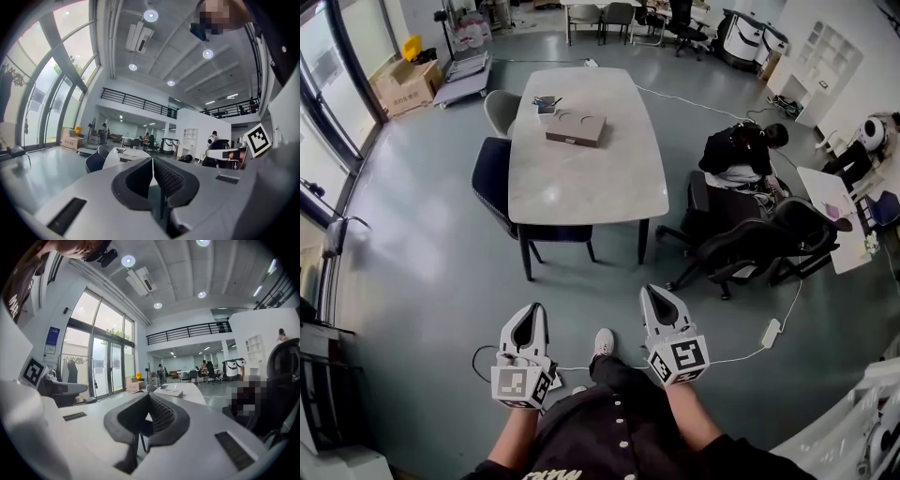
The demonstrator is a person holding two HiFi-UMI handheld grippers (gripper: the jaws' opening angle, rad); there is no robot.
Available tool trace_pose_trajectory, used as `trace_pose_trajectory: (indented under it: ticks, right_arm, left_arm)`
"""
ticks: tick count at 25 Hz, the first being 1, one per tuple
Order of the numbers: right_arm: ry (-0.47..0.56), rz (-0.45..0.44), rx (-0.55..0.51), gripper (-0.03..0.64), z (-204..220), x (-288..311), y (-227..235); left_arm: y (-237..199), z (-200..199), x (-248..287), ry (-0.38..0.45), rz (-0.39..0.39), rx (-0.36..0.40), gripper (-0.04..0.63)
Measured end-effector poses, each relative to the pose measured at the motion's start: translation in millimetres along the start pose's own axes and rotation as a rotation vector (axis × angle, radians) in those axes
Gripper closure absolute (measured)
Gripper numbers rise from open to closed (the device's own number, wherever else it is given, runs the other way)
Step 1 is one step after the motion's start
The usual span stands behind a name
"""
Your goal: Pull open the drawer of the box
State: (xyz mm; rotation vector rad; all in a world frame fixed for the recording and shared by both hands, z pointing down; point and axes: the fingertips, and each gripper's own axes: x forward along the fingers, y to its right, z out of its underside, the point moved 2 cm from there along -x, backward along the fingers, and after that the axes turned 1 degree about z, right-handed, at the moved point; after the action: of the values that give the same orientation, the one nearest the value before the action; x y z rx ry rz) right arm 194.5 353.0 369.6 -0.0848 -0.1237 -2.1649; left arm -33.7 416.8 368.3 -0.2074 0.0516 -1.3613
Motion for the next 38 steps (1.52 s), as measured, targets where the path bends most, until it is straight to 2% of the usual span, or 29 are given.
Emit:
trace_pose_trajectory:
  ticks: [16, 31, 38]
  right_arm:
    - [0.024, -0.043, 0.010, 0.620, -33.8, 110.1, 87.6]
    - [0.007, -0.079, 0.023, 0.620, -34.9, 157.1, 129.6]
    - [-0.004, -0.076, 0.011, 0.620, -32.5, 189.2, 142.6]
  left_arm:
    - [-11.9, -35.3, 129.3, 0.026, -0.043, 0.019, 0.577]
    - [-9.8, -33.1, 181.3, 0.007, -0.085, 0.012, 0.577]
    - [-22.5, -25.5, 216.6, -0.004, -0.067, -0.012, 0.577]
